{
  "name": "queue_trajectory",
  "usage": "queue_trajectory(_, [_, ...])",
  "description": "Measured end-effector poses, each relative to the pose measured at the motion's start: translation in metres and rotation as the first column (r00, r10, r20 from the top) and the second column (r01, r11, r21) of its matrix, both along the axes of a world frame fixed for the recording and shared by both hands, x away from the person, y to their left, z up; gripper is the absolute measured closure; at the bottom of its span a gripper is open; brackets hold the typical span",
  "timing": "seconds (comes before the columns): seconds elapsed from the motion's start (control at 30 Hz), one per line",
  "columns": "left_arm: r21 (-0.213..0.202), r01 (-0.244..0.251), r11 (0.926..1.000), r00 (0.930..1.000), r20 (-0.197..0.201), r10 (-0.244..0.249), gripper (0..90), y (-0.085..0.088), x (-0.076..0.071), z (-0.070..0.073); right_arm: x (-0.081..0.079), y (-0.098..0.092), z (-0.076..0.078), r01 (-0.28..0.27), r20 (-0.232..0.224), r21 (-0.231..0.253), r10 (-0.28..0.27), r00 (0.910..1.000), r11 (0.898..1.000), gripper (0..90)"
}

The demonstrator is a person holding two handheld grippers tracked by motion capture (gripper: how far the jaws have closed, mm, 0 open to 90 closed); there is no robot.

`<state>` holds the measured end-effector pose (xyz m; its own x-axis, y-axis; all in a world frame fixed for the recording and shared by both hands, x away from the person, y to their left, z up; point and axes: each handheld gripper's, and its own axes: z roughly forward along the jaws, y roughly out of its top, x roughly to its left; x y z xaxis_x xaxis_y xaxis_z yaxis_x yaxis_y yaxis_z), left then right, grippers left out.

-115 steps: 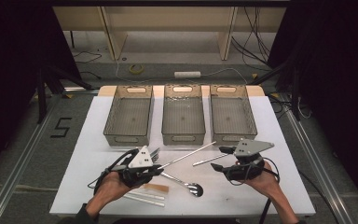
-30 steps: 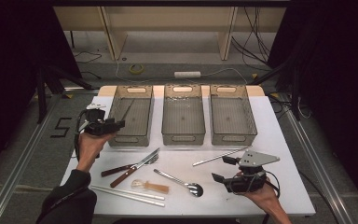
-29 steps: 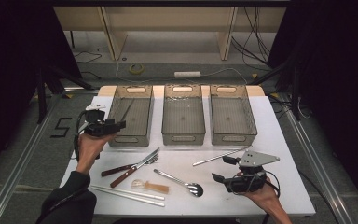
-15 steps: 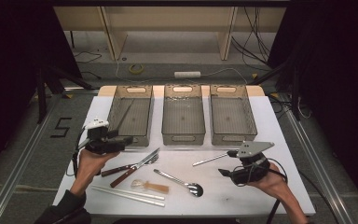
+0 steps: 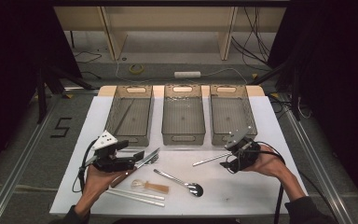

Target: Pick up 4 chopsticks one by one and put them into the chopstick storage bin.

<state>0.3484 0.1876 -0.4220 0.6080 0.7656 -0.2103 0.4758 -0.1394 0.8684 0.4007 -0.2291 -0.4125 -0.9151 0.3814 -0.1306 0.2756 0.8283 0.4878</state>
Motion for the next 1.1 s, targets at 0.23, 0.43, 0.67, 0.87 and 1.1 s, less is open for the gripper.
queue_trajectory(0.23, [-0.016, 0.018, 0.9997, 0.9993, 0.034, -0.017, 18.4, -0.003, -0.011, 0.001, 0.016, 0.004, -0.003, -0.007, -0.025, -0.057, 0.005, 0.9997, 0.998, 38.6])
queue_trajectory(0.43, [-0.011, 0.021, 0.9997, 0.9992, 0.035, -0.02, 18.4, -0.003, -0.015, 0.0, 0.024, 0.01, -0.007, -0.035, -0.037, -0.103, 0.032, 0.9988, 0.994, 43.0])
queue_trajectory(0.67, [0.015, 0.025, 0.9996, 0.9985, 0.049, -0.025, 18.2, -0.005, -0.02, -0.001, 0.032, 0.017, -0.012, -0.057, -0.053, -0.149, 0.05, 0.9973, 0.987, 47.6])
queue_trajectory(0.87, [0.02, 0.031, 0.9993, 0.9982, 0.051, -0.032, 17.7, -0.008, -0.022, -0.001, 0.035, 0.023, -0.018, -0.077, -0.071, -0.186, 0.064, 0.9954, 0.98, 52.9])
queue_trajectory(1.1, [0.028, 0.044, 0.9987, 0.9978, 0.049, -0.045, 17.8, -0.009, -0.023, -0.001, 0.042, 0.026, -0.023, -0.079, -0.096, -0.247, 0.057, 0.9937, 0.966, 59.3])
